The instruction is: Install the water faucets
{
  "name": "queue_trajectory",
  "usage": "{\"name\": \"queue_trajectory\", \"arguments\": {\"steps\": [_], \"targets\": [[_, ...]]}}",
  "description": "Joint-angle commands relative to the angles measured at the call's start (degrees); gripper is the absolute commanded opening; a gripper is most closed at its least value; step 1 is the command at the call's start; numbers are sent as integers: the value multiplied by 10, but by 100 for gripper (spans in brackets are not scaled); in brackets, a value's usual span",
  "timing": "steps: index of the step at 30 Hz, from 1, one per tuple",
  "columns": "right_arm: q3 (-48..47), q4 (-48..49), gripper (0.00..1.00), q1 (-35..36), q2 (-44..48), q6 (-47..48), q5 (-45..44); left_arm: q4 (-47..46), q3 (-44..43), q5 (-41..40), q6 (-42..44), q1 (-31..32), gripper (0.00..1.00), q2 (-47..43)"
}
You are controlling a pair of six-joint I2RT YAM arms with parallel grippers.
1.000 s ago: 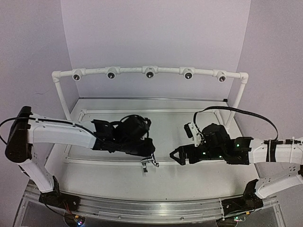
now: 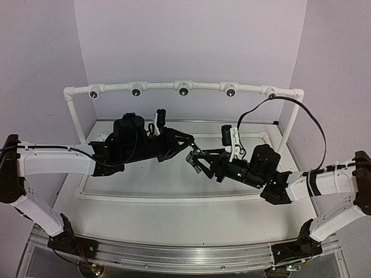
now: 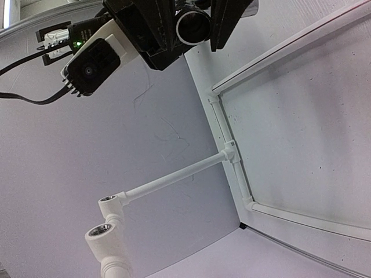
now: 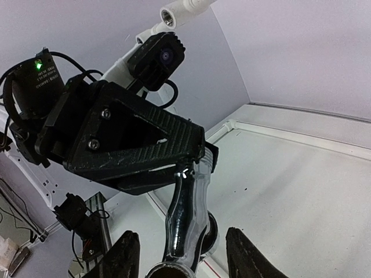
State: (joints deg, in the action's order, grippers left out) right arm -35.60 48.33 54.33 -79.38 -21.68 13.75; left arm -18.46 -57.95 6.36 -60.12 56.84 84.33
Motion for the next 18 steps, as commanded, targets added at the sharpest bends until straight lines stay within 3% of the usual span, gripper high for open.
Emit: {"name": "queue_trajectory", "arguments": {"steps": [1, 14, 18], "targets": [[-34, 56, 49, 3, -15, 7, -21, -65, -2, 12, -18, -6, 0, -2], [-56, 79, 28, 3, -44, 1, -39, -74, 1, 19, -25, -9, 0, 5], [-55, 79, 29, 3, -42, -2, -46, -74, 5, 14, -26, -9, 0, 2]]}}
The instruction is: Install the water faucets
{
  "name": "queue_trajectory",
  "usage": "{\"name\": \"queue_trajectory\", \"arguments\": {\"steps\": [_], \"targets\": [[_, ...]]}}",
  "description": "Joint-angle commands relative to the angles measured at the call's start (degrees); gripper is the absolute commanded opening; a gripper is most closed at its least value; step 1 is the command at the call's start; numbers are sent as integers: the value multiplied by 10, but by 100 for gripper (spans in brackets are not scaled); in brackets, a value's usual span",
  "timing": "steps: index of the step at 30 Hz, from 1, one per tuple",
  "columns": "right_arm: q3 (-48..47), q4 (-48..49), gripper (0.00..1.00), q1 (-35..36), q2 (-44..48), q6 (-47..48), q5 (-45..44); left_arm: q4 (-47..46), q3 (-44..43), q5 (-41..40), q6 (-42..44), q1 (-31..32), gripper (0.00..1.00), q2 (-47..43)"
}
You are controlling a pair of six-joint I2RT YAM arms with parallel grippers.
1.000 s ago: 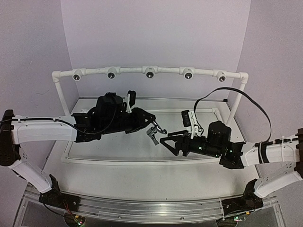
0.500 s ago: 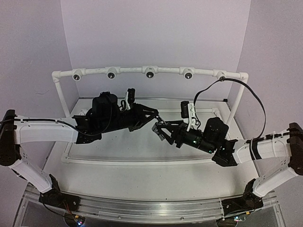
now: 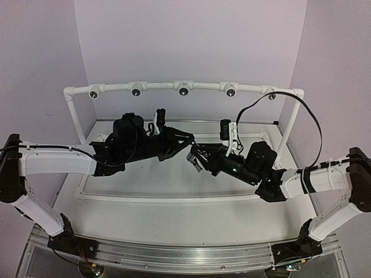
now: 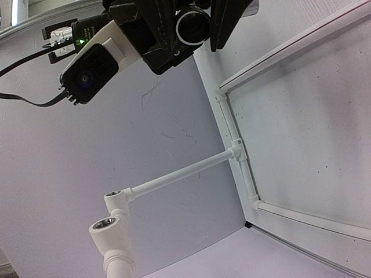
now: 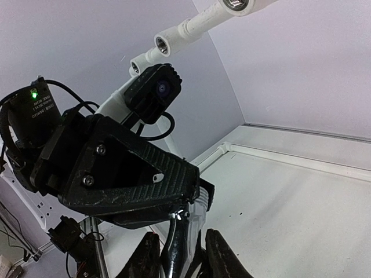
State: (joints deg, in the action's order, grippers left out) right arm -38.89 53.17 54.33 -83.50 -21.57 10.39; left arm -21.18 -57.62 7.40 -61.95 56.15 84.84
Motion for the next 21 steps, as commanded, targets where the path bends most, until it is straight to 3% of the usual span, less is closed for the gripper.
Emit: {"name": "queue_trajectory", "arguments": {"steps": [1, 6, 10, 15, 16, 19, 21], "targets": [[-22, 31, 28, 3, -2, -4, -15, -47, 2, 4, -8, -3, 0, -2], [-29, 31, 17, 3, -14, -7, -10, -48, -3, 8, -8, -3, 0, 1], [-27, 31, 1, 3, -14, -10, -32, -48, -2, 7, -5, -3, 0, -2], [-17, 20, 0, 3, 1, -3, -60, -47, 1, 7, 4, -4, 1, -4], [-15, 6, 0, 3, 9, 5, -67, -47, 0, 8, 12, -5, 8, -6], [-20, -109, 0, 3, 52, 53, -118, -39, 10, -1, 38, -6, 57, -22], [-35, -206, 0, 3, 86, 103, -165, -16, 12, -11, 57, -10, 75, -35]]}}
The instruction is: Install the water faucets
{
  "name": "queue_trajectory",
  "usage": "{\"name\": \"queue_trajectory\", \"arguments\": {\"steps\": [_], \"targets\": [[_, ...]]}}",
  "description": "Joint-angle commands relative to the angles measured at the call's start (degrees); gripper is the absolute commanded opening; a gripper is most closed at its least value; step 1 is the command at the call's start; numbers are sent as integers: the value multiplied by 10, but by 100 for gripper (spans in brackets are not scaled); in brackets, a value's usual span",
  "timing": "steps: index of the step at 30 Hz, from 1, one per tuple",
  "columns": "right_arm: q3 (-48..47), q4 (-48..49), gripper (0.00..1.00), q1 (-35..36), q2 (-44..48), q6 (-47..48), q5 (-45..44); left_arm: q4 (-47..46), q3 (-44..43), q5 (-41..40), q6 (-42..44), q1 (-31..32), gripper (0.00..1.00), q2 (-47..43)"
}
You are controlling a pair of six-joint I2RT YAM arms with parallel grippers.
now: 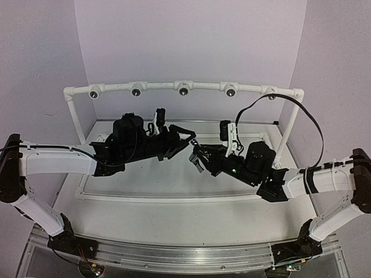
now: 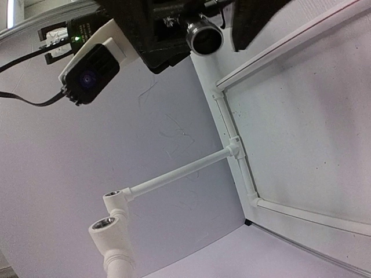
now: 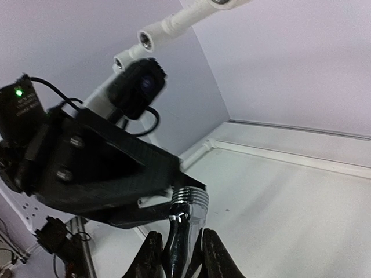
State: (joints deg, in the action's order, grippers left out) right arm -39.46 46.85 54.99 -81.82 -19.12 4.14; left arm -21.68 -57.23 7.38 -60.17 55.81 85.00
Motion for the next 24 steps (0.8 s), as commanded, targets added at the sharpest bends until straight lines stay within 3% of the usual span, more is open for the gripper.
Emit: {"name": "queue_trajectory", "arguments": {"steps": [1, 5, 11, 16, 24], "targets": [[-36, -197, 0, -4, 84, 100, -120, 3, 7, -17, 56, -8, 80, -42], [-99, -427, 0, -4, 149, 204, -220, 69, -13, -36, 115, -9, 90, -68], [-217, -664, 0, -4, 178, 307, -379, 173, -94, -44, 214, -10, 97, -70], [-274, -722, 0, -4, 197, 347, -483, 265, -172, -58, 256, -15, 99, -57], [-271, -724, 0, -4, 244, 422, -551, 267, -273, 8, 194, -40, 99, 8]]}}
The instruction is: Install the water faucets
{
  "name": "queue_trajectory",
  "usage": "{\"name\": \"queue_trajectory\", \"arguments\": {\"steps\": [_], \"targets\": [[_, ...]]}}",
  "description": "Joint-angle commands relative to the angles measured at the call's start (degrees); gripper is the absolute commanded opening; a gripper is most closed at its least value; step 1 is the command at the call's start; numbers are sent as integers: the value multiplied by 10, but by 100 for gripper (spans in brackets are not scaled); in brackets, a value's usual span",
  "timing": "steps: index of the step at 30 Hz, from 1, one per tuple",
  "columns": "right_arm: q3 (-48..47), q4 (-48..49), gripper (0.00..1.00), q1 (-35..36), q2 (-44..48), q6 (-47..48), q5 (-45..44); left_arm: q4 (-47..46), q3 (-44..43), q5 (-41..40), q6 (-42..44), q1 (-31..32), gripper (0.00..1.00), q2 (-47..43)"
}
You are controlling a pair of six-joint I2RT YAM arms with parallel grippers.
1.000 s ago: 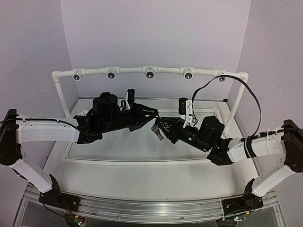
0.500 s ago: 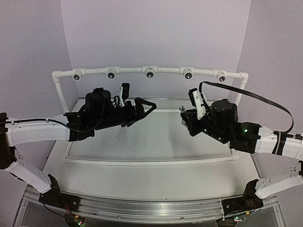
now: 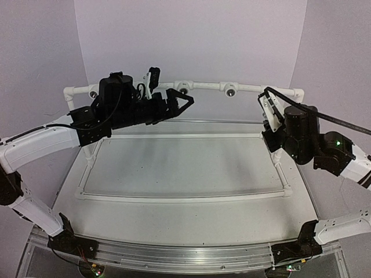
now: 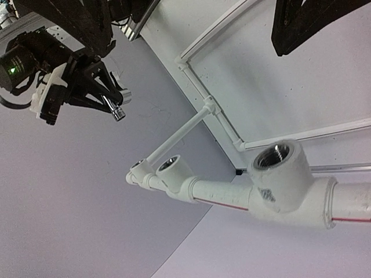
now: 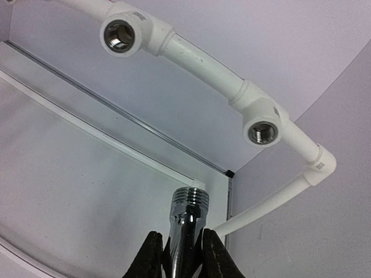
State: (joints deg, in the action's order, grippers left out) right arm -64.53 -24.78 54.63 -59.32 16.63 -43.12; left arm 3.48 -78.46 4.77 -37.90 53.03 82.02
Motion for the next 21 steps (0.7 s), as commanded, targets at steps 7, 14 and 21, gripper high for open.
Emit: {"name": "queue_trajectory", "arguments": {"steps": [7, 14, 21], "targets": [[-28, 14, 0, -2, 16, 234, -120, 2, -100, 37, -98, -41, 98, 71], [-31, 72, 0, -55, 34, 241, -42, -20, -110, 59, -84, -50, 96, 83], [-14, 61, 0, -160, -1, 62, 76, -16, -65, 110, 22, -50, 96, 32]]}}
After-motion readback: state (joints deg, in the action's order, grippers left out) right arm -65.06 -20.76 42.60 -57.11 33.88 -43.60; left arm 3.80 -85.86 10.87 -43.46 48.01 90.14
